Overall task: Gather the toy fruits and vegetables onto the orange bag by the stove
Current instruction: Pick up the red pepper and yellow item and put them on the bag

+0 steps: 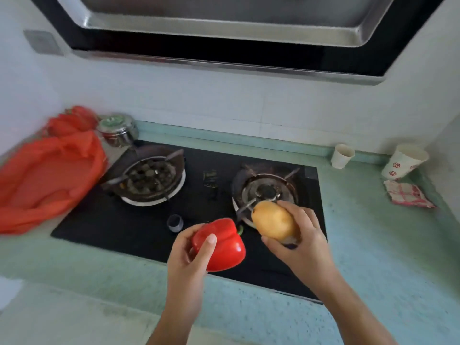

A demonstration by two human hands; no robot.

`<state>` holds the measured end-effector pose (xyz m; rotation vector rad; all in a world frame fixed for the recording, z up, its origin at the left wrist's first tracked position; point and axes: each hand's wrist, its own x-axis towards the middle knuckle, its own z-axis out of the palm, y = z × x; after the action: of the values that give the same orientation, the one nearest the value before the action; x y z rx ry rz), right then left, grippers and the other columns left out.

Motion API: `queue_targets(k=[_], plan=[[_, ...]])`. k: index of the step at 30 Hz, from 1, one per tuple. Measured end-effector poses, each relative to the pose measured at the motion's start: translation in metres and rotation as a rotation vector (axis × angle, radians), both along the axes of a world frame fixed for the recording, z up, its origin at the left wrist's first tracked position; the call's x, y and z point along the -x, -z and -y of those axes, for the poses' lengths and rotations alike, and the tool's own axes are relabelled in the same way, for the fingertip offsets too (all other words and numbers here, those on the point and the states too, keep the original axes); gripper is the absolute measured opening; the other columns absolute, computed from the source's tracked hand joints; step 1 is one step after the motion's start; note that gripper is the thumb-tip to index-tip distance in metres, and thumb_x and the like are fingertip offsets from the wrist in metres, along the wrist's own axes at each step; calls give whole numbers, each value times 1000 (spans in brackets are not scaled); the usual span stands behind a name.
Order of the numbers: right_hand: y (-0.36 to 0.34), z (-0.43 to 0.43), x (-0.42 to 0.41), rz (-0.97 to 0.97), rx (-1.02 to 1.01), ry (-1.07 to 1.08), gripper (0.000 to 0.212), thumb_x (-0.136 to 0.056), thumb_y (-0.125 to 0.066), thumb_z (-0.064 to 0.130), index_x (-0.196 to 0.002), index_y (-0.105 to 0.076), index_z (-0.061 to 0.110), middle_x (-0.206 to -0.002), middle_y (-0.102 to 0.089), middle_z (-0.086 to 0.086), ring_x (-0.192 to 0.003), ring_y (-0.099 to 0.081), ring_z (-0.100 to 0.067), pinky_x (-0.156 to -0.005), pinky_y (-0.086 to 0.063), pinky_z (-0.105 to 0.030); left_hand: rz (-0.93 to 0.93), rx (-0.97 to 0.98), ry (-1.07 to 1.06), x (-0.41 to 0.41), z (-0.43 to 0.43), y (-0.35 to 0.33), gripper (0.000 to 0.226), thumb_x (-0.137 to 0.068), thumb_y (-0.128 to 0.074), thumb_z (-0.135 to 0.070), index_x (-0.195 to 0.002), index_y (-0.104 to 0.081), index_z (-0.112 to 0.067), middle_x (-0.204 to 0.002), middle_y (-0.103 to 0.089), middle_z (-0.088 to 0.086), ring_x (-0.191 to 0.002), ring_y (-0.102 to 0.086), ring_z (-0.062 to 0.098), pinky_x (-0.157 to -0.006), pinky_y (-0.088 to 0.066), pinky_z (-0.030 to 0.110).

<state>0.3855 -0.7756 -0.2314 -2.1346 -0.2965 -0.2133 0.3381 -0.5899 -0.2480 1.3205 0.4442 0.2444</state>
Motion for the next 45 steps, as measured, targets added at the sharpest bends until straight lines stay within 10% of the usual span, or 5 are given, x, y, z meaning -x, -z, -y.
queue_targets(k=[6, 17, 28, 36, 45], plan=[[-2, -108, 22, -12, 4, -223, 70, -66, -80, 23, -110, -35, 54, -113, -30, 30, -103, -39, 13, -79, -42, -12, 35, -146, -185, 53, -94, 3, 38, -61, -71, -40, -97, -64, -31, -105, -63, -3, -88, -63, 12, -63, -51, 25], [6, -261, 30, -76, -72, -468, 66, -69, -77, 22, -118, -40, 46, -119, -35, 20, -105, -39, 13, -74, -44, -6, 80, -180, -478, 114, -218, 4, 47, -54, -69, -49, -96, -64, -29, -102, -63, -2, -85, -62, 8, -59, -51, 21], [-3, -427, -45, -55, -181, -602, 64, -64, -67, 48, -120, -39, 43, -119, -38, 16, -107, -42, 4, -84, -46, -25, 71, -146, -556, 57, -350, -4, 35, -53, -73, -44, -87, -67, -37, -92, -67, -3, -82, -64, 13, -63, -51, 25], [9, -494, -109, -98, -170, -551, 63, -69, -75, 33, -110, -35, 56, -119, -41, 6, -109, -41, 4, -88, -45, -31, 28, -199, -534, -16, -430, -4, 35, -66, -77, -38, -96, -62, -28, -102, -62, 4, -85, -61, 12, -61, -49, 21], [34, -531, -140, -224, -45, -404, 63, -71, -75, 28, -123, -40, 38, -119, -38, 10, -99, -39, 16, -71, -38, -2, -86, -137, -425, -65, -491, 34, 24, -77, -67, -23, -100, -60, -28, -108, -57, -2, -93, -59, 13, -57, -49, 13]])
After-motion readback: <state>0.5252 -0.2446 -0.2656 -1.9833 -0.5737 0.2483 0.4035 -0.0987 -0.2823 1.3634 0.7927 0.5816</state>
